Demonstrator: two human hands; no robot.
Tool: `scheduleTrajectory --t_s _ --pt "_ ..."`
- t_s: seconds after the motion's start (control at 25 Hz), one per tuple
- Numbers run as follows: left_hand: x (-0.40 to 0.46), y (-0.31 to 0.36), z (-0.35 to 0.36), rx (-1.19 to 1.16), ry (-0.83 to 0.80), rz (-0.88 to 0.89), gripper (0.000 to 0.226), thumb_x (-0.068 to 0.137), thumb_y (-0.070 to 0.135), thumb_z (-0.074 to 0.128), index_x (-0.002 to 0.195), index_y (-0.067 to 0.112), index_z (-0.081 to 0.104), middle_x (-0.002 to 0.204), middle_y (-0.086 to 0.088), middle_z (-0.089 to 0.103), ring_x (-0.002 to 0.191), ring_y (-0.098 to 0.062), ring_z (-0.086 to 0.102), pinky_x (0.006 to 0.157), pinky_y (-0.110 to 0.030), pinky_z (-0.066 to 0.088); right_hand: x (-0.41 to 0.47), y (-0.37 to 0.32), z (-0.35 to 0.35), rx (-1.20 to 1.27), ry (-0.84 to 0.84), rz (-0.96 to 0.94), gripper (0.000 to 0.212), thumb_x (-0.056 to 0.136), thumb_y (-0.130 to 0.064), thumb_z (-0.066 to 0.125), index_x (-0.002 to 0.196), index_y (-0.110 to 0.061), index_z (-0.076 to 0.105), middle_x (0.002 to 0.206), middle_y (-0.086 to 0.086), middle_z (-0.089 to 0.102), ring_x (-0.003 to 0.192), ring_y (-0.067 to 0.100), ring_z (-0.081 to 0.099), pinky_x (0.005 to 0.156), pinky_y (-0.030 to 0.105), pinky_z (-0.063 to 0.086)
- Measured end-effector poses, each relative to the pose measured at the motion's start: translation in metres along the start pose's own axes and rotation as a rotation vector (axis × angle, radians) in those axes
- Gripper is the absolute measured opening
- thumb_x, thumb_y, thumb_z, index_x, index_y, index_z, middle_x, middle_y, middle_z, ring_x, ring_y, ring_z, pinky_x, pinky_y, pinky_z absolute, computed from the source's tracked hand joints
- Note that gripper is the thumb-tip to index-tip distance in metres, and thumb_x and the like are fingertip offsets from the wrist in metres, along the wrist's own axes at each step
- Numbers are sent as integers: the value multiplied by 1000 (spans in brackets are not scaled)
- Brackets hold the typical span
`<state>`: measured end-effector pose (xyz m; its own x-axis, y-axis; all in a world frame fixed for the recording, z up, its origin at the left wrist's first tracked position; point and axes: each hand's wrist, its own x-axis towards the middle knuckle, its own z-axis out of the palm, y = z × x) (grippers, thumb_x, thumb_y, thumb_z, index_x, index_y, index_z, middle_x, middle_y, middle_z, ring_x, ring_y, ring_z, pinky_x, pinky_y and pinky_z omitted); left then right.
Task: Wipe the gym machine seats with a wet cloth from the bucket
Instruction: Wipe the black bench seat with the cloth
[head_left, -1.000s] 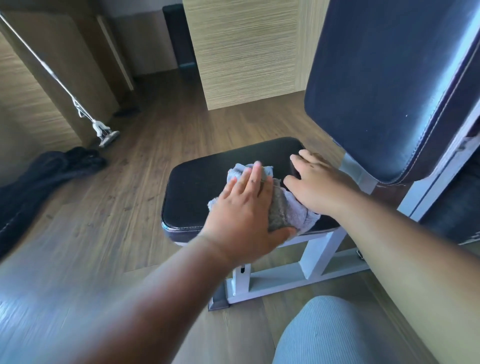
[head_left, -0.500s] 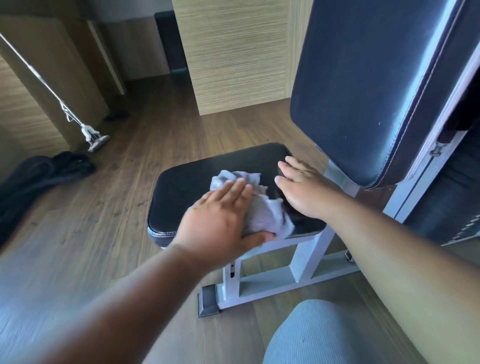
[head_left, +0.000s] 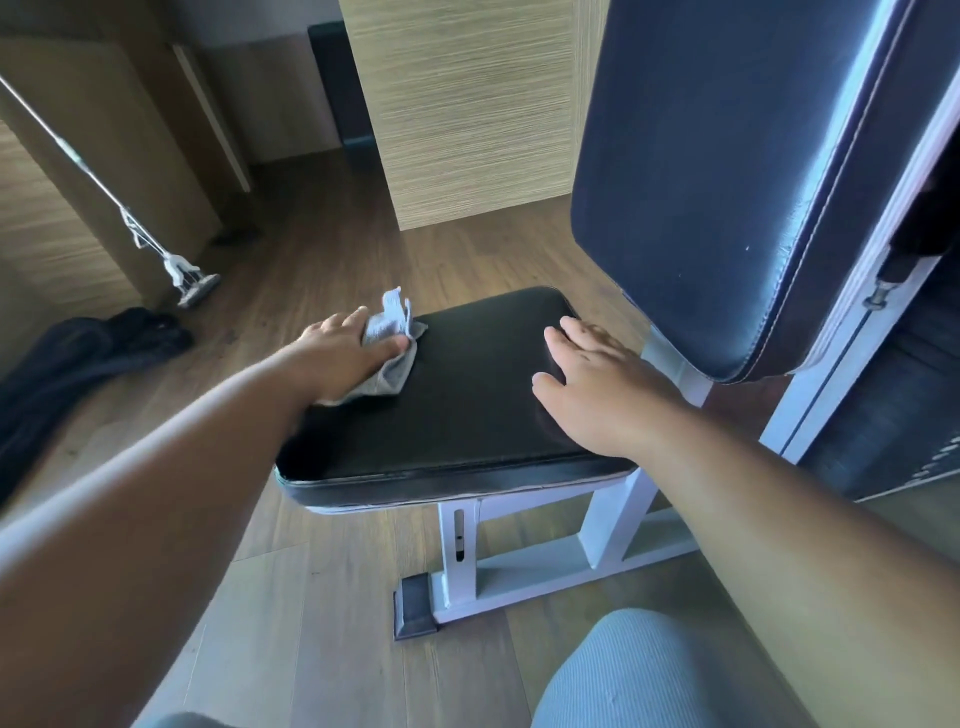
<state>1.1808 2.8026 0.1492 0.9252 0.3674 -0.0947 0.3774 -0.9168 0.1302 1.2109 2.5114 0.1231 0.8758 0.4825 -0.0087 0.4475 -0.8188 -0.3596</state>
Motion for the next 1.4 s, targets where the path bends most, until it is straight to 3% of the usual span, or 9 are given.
scheduleTrajectory --t_s 0.16,0.4,0.56,0.72,0.88,0.96,1.08,1.24,1.4 --pt "26 5 -4 1 -10 -27 73 77 88 28 100 25 57 105 -2 65 91 -23 59 77 -38 42 -2 0 -4 4 7 -8 62 101 -47 23 160 -29 12 167 -14 -1 152 7 1 117 38 21" --pt "-30 -27 15 -193 68 -250 65 92 58 54 139 14 42 141 -19 42 121 -37 46 93 -41 38 -2 1 -4 33 19 -24 60 101 -46 26 158 -27 18 166 -14 5 150 7 7 112 34 24" --pt "-91 -19 31 325 252 356 57 92 45 59 139 32 28 153 -28 34 140 -53 29 111 -63 31 4 1 -1 24 17 -16 62 100 -46 24 159 -28 14 166 -14 3 150 10 10 111 36 27" --pt "-104 42 37 25 139 300 73 97 61 26 159 22 14 166 -2 11 153 -20 1 121 -36 1 8 4 2 92 15 -1 60 100 -42 26 157 -28 19 166 -17 5 150 7 11 108 36 28" --pt "-96 108 40 -206 298 443 38 100 46 41 124 24 61 126 0 62 124 -22 54 102 -32 43 12 7 4 294 87 -13 47 102 -20 33 147 -10 40 154 -1 37 141 19 34 110 39 32" --pt "-94 121 20 -636 225 278 37 101 48 43 97 18 65 94 0 71 92 -21 68 81 -32 53 7 6 1 439 131 45 44 102 -23 33 145 -20 45 139 -5 49 130 20 44 105 39 36" --pt "-80 114 -10 -1498 -60 136 39 103 35 47 109 1 65 92 -9 74 90 -19 70 85 -29 55 3 6 0 547 192 139 35 104 -38 29 132 -33 49 141 -7 54 122 23 51 98 39 40" --pt "-54 59 -16 -560 278 21 17 96 20 55 110 19 64 92 10 61 92 -16 58 68 -19 50 -5 6 2 678 370 156 52 98 -24 45 149 -29 39 155 -10 41 141 13 39 111 30 30" --pt "-74 11 8 -366 288 17 20 90 51 50 98 42 67 107 21 64 103 -11 59 92 -37 50 -23 -33 -8 431 380 -82 56 96 -43 49 150 -39 34 158 -7 33 145 16 32 109 31 29"
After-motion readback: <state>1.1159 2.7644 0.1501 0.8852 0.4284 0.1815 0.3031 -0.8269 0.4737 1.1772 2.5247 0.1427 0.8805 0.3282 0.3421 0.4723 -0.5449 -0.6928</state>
